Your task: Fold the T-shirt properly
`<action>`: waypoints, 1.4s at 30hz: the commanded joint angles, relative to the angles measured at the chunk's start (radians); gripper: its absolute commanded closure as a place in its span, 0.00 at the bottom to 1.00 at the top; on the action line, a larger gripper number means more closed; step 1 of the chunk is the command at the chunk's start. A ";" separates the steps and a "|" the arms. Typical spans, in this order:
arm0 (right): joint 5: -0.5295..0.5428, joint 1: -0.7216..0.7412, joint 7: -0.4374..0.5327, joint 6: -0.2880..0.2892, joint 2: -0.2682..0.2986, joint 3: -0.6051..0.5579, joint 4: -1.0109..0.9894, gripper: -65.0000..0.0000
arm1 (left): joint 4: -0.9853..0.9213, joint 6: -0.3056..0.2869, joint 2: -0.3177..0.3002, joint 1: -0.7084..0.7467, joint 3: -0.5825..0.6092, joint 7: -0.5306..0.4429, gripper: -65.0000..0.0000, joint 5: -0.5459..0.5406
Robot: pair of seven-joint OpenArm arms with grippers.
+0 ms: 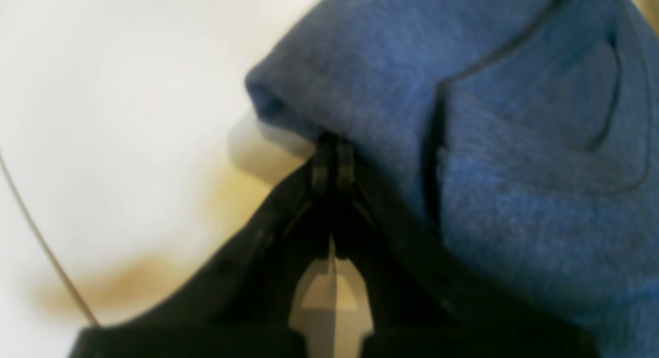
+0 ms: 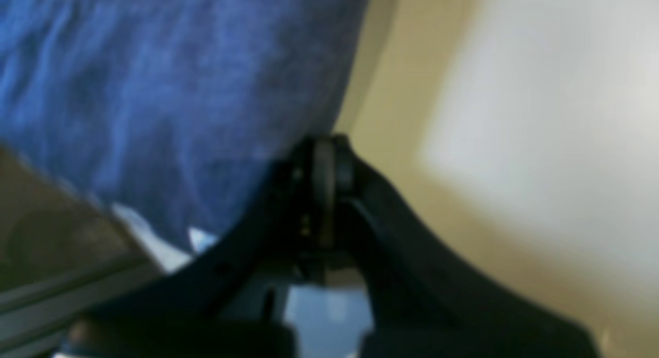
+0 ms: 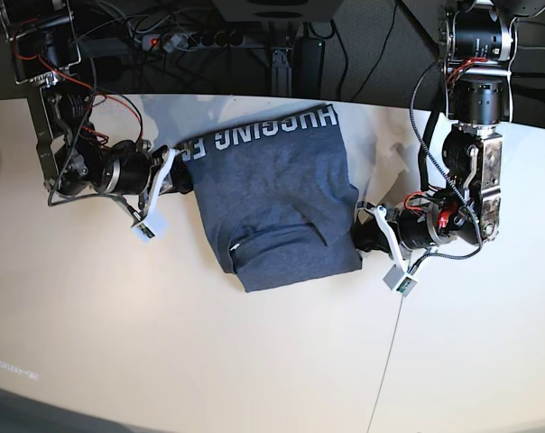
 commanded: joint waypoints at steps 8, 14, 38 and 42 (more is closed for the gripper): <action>-0.066 -0.133 -0.048 0.079 -0.013 0.021 0.141 1.00 | -0.039 0.014 -0.008 -0.092 0.031 -0.002 1.00 -0.006; -0.068 -0.135 -0.042 0.079 -0.055 0.071 0.148 1.00 | -0.038 0.014 -0.038 -0.106 0.030 0.035 1.00 -0.109; 0.039 -0.518 -0.080 0.079 0.050 0.536 0.306 1.00 | 0.627 0.014 -0.304 0.687 -0.408 0.300 1.00 -0.501; 0.039 -0.637 -0.079 0.079 0.046 0.536 0.310 1.00 | 0.639 0.014 -0.254 0.842 -0.472 0.259 1.00 -0.465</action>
